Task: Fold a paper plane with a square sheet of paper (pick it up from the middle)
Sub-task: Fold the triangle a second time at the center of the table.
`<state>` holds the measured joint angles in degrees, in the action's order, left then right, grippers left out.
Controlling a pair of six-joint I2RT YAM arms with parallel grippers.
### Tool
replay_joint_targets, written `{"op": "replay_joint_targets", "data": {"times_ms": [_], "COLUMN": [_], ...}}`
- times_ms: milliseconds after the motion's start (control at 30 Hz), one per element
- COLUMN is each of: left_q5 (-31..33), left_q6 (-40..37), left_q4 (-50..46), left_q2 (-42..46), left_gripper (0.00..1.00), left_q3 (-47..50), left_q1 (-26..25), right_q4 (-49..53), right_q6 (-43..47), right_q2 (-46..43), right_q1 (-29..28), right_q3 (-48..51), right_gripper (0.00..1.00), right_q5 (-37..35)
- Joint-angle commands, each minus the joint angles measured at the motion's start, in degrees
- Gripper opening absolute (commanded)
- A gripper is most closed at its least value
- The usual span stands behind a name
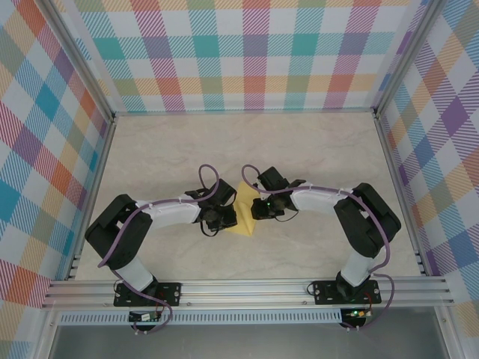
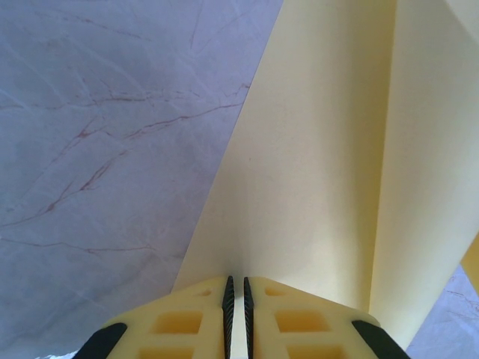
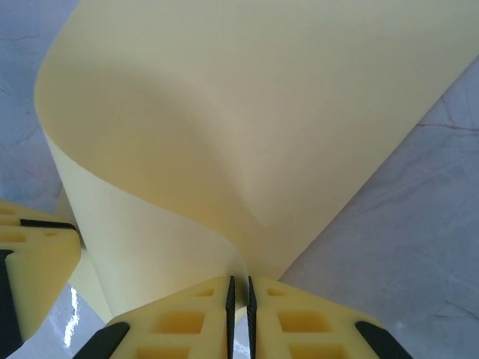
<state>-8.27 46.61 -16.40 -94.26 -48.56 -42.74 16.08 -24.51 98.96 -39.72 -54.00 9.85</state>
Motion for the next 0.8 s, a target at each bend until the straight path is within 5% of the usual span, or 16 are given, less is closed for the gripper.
{"op": "replay_joint_targets", "data": {"times_ms": [0, 767], "left_q5": [0.72, 0.39], "left_q6": [-0.77, -1.03], "left_q4": [-1.97, -2.12], "left_q2": [-0.49, -1.0], "left_gripper": [0.15, 0.15], "left_q3": [-0.38, -0.75], "left_q1": [-0.41, -0.41], "right_q4": [1.44, 3.63], "right_q6": [1.24, 2.02], "right_q2": [0.94, 2.82], "right_q1": [0.29, 0.29], "right_q3": [-1.79, -4.22], "right_gripper": [0.15, 0.15], "right_q5": [-1.01, -1.6]}}
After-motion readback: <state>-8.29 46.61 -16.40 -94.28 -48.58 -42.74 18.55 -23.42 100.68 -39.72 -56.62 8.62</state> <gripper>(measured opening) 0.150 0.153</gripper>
